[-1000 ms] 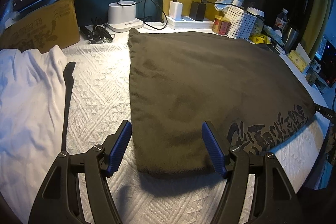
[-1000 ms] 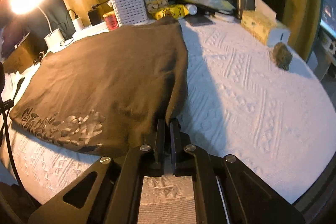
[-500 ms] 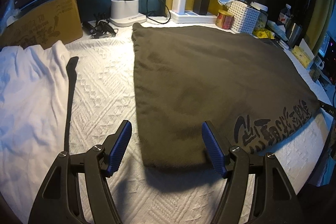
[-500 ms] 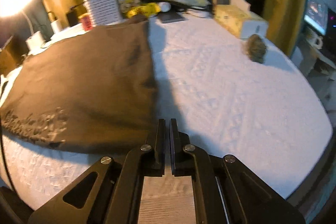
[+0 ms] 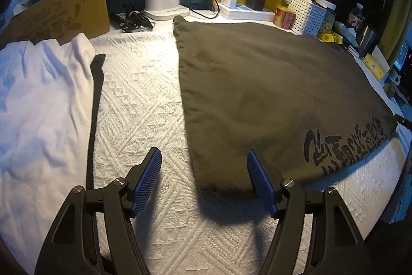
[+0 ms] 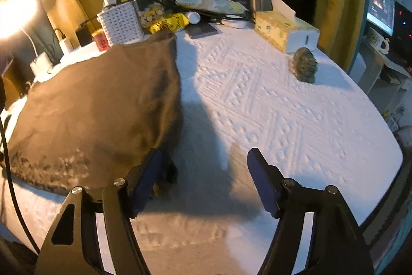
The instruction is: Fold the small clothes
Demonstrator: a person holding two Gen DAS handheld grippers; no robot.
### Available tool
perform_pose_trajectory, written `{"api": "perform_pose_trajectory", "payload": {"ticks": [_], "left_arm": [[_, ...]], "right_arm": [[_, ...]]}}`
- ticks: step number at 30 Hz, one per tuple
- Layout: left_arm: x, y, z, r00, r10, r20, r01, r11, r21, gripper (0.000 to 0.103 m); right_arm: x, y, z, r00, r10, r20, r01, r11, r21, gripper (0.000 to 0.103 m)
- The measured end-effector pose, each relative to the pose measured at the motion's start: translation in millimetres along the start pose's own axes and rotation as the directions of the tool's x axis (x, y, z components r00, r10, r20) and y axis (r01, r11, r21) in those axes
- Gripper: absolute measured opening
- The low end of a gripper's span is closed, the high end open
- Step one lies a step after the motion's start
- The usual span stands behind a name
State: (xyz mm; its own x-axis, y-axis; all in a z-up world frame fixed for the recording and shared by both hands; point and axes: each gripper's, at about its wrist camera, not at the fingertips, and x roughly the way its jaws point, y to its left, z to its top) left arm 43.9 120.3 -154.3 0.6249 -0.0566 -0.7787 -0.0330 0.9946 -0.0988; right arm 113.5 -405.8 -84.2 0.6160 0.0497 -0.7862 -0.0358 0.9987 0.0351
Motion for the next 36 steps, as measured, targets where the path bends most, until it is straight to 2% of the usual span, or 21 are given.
{"api": "perform_pose_trajectory", "payload": {"ticks": [5, 10, 11, 12, 13, 14, 15, 17, 18, 26, 36], "left_arm": [[5, -3, -3, 1.0, 0.002, -0.009, -0.002, 1.0, 0.016, 0.069], [5, -14, -6, 1.0, -0.021, -0.009, 0.022, 0.998, 0.053, 0.067], [5, -17, -7, 1.0, -0.029, -0.003, 0.029, 0.997, 0.066, 0.056], [5, -20, -8, 0.999, -0.033, -0.001, 0.033, 0.996, 0.081, 0.05], [4, -23, -9, 1.0, -0.029, 0.0, 0.029, 0.995, 0.092, 0.038], [4, -24, -8, 0.999, -0.047, -0.005, 0.047, 0.995, 0.092, 0.019], [4, -25, -7, 0.996, -0.085, -0.018, 0.087, 0.993, 0.079, 0.011], [3, -30, -6, 0.998, -0.069, -0.014, 0.07, 0.994, 0.09, 0.008], [2, -32, -7, 0.998, -0.06, -0.009, 0.061, 0.993, 0.096, 0.008], [-25, -37, -6, 0.997, -0.058, 0.053, 0.052, 0.993, 0.11, 0.007], [-37, -46, -24, 0.996, -0.083, 0.044, 0.077, 0.989, 0.129, 0.007]], "right_arm": [[11, 14, 2, 0.998, 0.054, -0.024, -0.054, 0.999, 0.006, 0.073], [23, 36, -7, 0.993, 0.102, -0.051, -0.104, 0.994, -0.035, 0.072], [23, 40, -8, 0.994, 0.102, -0.047, -0.104, 0.993, -0.046, 0.07], [23, 44, -10, 0.994, 0.103, -0.043, -0.105, 0.993, -0.061, 0.064], [23, 46, -10, 0.995, 0.093, -0.038, -0.095, 0.993, -0.075, 0.059], [24, 48, -11, 0.997, 0.072, -0.029, -0.074, 0.993, -0.089, 0.049], [24, 49, -12, 0.998, 0.066, -0.024, -0.068, 0.993, -0.099, 0.038], [23, 48, -11, 0.994, 0.101, -0.033, -0.104, 0.99, -0.098, 0.02], [22, 48, -11, 0.994, 0.106, -0.035, -0.109, 0.989, -0.104, 0.018], [7, 52, -4, 0.994, 0.111, 0.0, -0.109, 0.98, -0.169, 0.015], [-12, 46, -11, 0.996, 0.079, 0.028, -0.071, 0.974, -0.217, 0.015]]}}
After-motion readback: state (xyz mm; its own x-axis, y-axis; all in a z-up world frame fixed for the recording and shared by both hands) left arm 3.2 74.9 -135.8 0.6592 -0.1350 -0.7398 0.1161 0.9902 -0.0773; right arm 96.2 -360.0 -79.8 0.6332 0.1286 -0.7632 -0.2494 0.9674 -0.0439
